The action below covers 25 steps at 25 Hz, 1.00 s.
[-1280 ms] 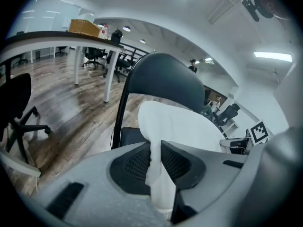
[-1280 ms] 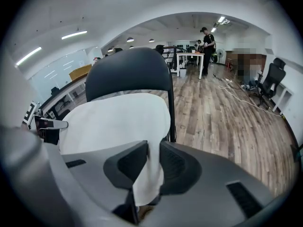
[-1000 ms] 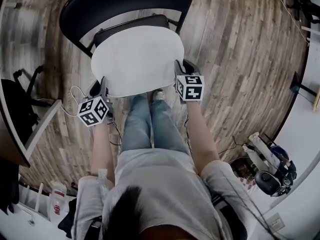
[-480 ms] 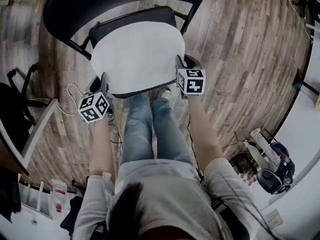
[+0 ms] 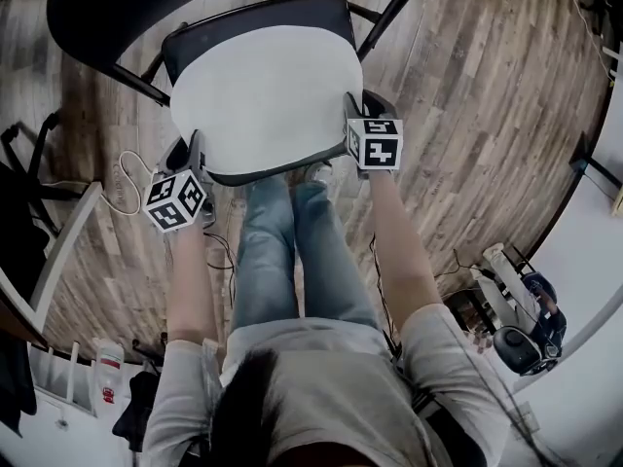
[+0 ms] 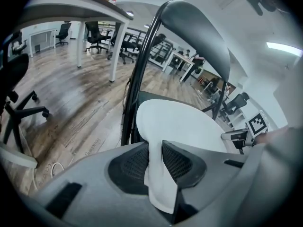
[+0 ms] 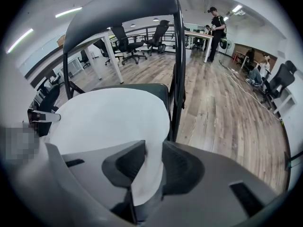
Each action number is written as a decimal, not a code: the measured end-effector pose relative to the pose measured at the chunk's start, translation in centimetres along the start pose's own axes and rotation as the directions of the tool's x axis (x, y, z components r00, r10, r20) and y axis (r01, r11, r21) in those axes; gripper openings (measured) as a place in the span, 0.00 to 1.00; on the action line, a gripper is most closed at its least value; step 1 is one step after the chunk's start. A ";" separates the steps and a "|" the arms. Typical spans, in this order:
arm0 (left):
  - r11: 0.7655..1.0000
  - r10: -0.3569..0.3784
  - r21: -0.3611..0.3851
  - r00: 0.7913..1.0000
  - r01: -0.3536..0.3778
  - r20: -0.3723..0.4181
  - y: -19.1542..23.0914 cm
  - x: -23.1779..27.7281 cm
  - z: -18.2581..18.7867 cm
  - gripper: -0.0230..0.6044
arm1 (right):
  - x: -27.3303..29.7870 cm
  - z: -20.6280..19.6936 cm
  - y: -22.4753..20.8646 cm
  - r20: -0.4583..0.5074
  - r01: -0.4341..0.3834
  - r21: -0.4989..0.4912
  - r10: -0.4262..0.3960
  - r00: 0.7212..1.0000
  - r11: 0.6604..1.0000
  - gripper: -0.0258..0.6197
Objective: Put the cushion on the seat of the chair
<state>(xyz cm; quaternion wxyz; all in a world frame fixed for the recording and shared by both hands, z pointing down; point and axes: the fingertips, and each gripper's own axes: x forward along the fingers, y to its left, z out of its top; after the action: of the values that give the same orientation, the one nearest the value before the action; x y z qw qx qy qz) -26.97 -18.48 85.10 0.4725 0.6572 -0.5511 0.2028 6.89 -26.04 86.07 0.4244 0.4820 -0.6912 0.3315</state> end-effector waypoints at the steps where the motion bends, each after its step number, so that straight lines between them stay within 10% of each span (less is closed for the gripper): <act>1: 1.000 0.001 0.007 1.000 -0.001 -0.008 0.1 0.2 -0.1 0.16 | 0.3 -0.1 -0.1 -0.005 -0.001 0.002 0.001 1.000 1.000 0.18; 20: 0.998 0.061 0.018 0.997 -0.062 0.053 0.9 -1.2 1.5 0.32 | -2.0 1.7 -0.9 0.106 -0.002 0.079 -0.006 0.994 0.997 0.22; 25: 0.994 0.048 0.094 0.995 -0.056 0.083 -1.2 -2.2 2.7 0.08 | -3.7 2.8 0.8 0.153 -0.048 0.030 0.043 0.987 0.998 0.07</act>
<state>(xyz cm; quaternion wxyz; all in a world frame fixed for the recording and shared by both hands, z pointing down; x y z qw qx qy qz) -27.23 -19.66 81.67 0.4120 0.6723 -0.5763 0.2147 6.01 -26.83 81.53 0.3548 0.4969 -0.7267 0.3148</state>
